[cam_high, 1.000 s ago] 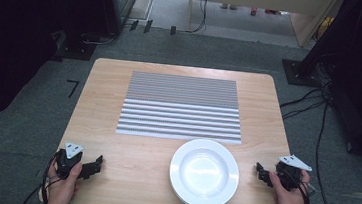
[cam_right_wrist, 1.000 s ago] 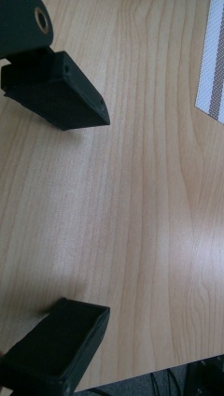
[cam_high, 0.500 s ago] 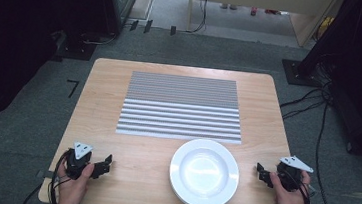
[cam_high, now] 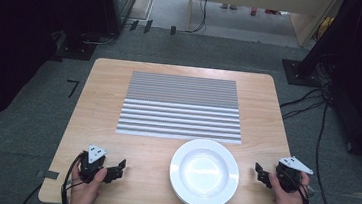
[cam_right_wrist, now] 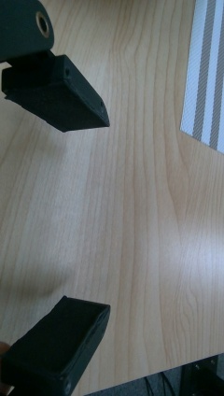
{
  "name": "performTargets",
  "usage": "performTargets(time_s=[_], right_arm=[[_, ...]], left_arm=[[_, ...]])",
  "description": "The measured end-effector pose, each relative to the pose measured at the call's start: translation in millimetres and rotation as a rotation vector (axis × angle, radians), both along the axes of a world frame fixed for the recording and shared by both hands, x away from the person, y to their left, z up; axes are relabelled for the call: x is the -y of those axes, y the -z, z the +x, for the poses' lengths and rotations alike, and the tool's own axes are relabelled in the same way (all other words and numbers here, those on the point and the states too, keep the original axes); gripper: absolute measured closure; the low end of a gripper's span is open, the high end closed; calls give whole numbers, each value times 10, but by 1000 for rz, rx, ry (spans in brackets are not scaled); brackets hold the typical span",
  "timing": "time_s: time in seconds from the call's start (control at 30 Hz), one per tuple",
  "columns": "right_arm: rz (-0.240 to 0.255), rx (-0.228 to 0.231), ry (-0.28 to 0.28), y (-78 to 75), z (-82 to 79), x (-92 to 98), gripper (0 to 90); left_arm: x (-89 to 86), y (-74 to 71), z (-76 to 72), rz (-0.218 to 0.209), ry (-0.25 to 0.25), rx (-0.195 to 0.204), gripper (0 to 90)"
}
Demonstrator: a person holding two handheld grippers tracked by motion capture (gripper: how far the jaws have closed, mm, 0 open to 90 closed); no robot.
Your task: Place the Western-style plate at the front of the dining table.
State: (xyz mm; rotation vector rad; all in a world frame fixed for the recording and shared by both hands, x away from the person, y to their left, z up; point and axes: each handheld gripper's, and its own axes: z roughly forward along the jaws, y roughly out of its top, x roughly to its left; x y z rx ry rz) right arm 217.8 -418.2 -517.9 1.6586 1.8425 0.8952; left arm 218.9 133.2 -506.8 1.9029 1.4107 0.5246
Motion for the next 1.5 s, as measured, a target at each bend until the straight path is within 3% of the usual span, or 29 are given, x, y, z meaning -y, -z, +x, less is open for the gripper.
performTargets(time_s=[0.03,0.1,0.3,0.57,0.93,1.17,1.23,1.5], right_arm=[[0,3,-4,-7,-6,-13,95],[3,8,-11,-23,-20,-40,95],[15,24,-33,-67,-62,-133,96],[30,42,-66,-111,-105,-257,98],[51,53,-91,-140,-143,-352,99],[79,62,-100,-144,-150,-390,100],[78,75,-93,-151,-161,-413,168],[85,100,-106,-185,-189,-493,165]], left_arm=[[0,0,0,0,0,0,97],[110,-18,-33,-40,27,5,98],[321,-41,-80,-35,83,21,97],[466,-61,-109,-88,116,28,97],[656,-68,-116,-91,158,33,98],[803,-64,-136,-114,194,30,98],[823,-70,-137,-119,198,36,98],[979,-93,-135,-136,244,45,98]])
